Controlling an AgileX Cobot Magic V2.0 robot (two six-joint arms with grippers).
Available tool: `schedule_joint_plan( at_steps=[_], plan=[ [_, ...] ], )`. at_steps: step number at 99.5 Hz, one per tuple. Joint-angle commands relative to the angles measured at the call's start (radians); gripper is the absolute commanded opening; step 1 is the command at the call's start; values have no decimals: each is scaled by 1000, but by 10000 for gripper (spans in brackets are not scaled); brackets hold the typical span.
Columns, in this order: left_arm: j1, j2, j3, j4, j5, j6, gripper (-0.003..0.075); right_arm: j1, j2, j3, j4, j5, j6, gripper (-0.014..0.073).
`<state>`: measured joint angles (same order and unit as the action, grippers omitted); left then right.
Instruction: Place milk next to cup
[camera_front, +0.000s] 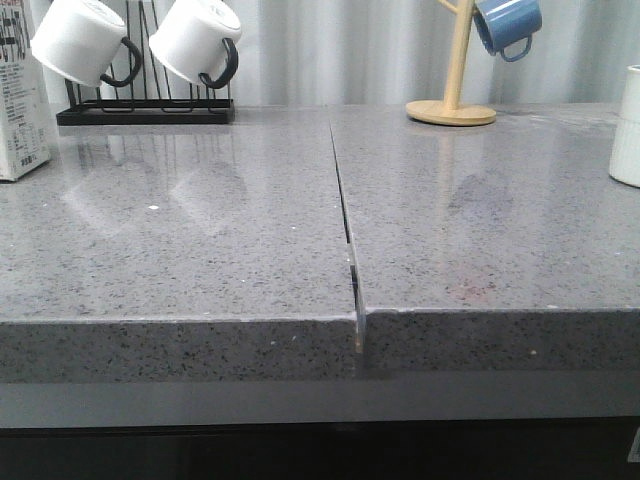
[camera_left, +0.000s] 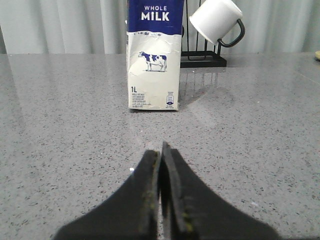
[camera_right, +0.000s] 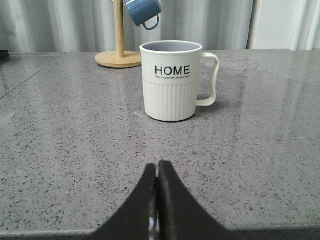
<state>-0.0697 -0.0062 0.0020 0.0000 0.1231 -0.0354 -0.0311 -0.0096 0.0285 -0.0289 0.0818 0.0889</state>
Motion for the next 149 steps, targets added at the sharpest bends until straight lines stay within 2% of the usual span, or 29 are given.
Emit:
schedule_joint_plan(
  at_steps=[1, 64, 102, 126, 149],
  plan=[
    [2, -31, 40, -12, -83, -5, -21, -8, -20, -19, -2, -82, -6, -69],
    [2, -31, 40, -12, -83, -5, -21, -8, -20, -35, -2, -82, -6, -69],
    [2, -31, 40, -12, -83, -5, -20, -8, -11, -207, -2, 106, -6, -69],
    [2, -31, 40, -12, -83, -5, -21, -8, 83, -281, -2, 141, -6, -69],
    [2, -31, 40, -12, -83, -5, -21, -8, 211, -302, -2, 108, -6, -69]
  ],
)
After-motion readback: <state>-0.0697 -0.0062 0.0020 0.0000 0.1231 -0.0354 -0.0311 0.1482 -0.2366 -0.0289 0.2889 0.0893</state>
